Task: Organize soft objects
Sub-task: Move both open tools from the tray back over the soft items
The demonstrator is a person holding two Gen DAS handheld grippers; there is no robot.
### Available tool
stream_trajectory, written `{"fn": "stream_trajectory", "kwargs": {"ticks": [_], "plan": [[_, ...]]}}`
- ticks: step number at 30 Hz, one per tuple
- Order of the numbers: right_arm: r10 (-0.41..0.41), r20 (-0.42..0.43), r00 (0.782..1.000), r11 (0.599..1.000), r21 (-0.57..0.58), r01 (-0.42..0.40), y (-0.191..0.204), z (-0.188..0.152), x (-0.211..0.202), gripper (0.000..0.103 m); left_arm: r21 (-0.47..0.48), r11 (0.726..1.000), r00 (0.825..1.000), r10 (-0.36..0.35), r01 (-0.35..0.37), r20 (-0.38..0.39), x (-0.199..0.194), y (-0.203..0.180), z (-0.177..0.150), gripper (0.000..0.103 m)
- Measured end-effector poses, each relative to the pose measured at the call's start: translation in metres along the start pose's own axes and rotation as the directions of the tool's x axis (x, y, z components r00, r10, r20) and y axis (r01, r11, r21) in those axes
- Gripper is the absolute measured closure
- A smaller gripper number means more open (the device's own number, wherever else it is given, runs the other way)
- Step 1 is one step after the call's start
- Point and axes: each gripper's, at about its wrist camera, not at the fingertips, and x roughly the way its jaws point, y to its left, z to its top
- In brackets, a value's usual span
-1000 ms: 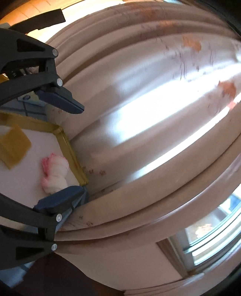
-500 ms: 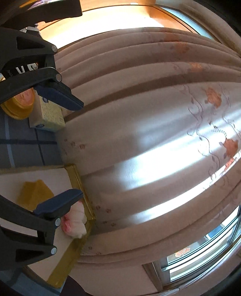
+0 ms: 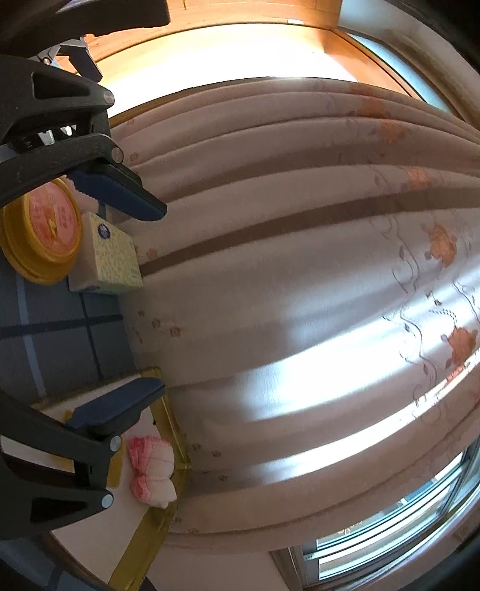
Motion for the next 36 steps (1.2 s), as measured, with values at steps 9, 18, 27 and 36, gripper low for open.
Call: {"fn": "stream_trajectory", "kwargs": {"ticks": [9,18,27,36], "plan": [[0.039,-0.078,0.996,0.999,-0.018,-0.04,0.024,-0.006,0.009,0.015,-0.041,0.999,0.999,0.034,-0.034,-0.018,0.0,0.032,-0.003,0.0],[0.085,-0.177,0.981,0.996,-0.018,-0.089,0.044,-0.017,0.02,0.015,-0.039,0.998,0.998,0.05,-0.051,-0.045,0.001,0.057,-0.005,0.0],[0.107,-0.196,0.975,0.993,-0.036,-0.116,0.061,-0.023,0.02,0.015,-0.086,0.991,0.992,0.09,-0.098,-0.092,0.005,0.101,-0.008,0.001],[0.158,-0.246,0.956,0.982,-0.06,-0.178,0.084,-0.03,0.024,0.015,-0.099,0.988,0.981,0.099,-0.116,-0.165,0.012,0.139,-0.013,0.001]]}}
